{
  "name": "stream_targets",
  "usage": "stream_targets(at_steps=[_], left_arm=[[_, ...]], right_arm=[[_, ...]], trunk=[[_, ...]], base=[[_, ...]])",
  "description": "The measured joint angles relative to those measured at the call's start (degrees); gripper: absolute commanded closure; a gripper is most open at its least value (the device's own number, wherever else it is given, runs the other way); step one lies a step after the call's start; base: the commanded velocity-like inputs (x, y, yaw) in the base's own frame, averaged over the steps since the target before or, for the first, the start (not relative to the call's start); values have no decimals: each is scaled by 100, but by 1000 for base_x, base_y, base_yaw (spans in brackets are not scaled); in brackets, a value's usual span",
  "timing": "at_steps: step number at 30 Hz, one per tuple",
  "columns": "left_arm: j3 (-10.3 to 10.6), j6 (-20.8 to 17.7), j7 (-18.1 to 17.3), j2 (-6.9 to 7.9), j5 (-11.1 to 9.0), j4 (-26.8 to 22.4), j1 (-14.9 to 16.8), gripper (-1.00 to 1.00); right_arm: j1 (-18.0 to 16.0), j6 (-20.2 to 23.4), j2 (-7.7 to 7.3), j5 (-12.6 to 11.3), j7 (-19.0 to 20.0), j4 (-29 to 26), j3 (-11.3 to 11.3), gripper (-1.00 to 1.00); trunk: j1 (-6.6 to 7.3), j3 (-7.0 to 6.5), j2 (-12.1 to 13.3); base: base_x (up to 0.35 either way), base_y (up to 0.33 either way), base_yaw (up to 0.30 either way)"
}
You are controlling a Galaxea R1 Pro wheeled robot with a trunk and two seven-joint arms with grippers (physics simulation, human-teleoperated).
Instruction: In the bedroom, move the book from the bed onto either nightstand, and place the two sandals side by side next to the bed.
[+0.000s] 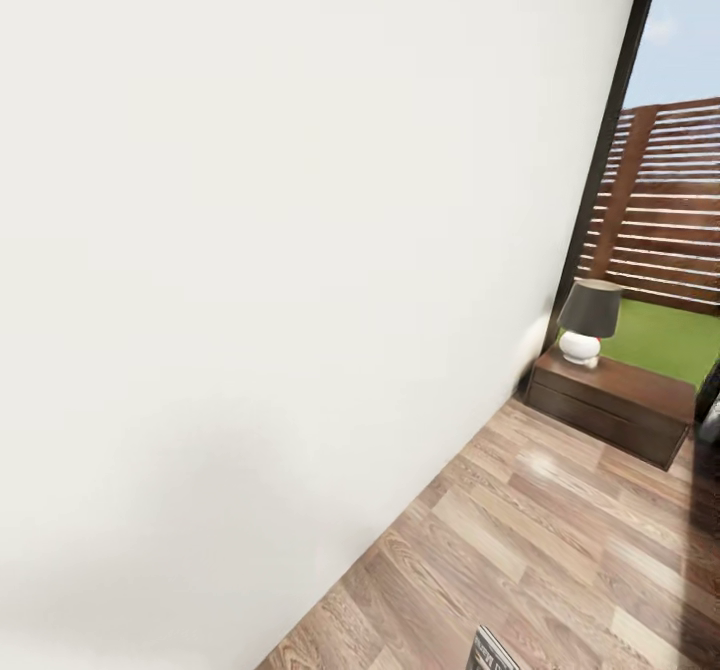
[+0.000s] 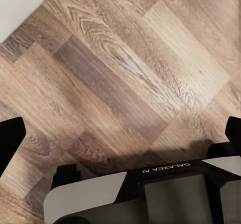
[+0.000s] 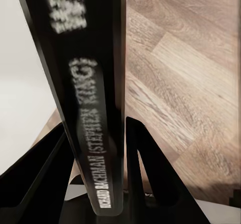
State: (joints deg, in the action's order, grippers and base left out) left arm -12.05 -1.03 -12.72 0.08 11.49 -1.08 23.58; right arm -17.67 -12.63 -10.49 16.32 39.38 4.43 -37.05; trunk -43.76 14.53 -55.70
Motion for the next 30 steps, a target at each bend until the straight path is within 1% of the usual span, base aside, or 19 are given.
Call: stream_targets(at_steps=[30], left_arm=[[6, 0, 0, 0, 0, 0, -4, -100]], right_arm=[[0, 0, -1, 0, 0, 0, 1, 100]], trunk=[[0, -79, 0]], base=[[0, 0, -164]])
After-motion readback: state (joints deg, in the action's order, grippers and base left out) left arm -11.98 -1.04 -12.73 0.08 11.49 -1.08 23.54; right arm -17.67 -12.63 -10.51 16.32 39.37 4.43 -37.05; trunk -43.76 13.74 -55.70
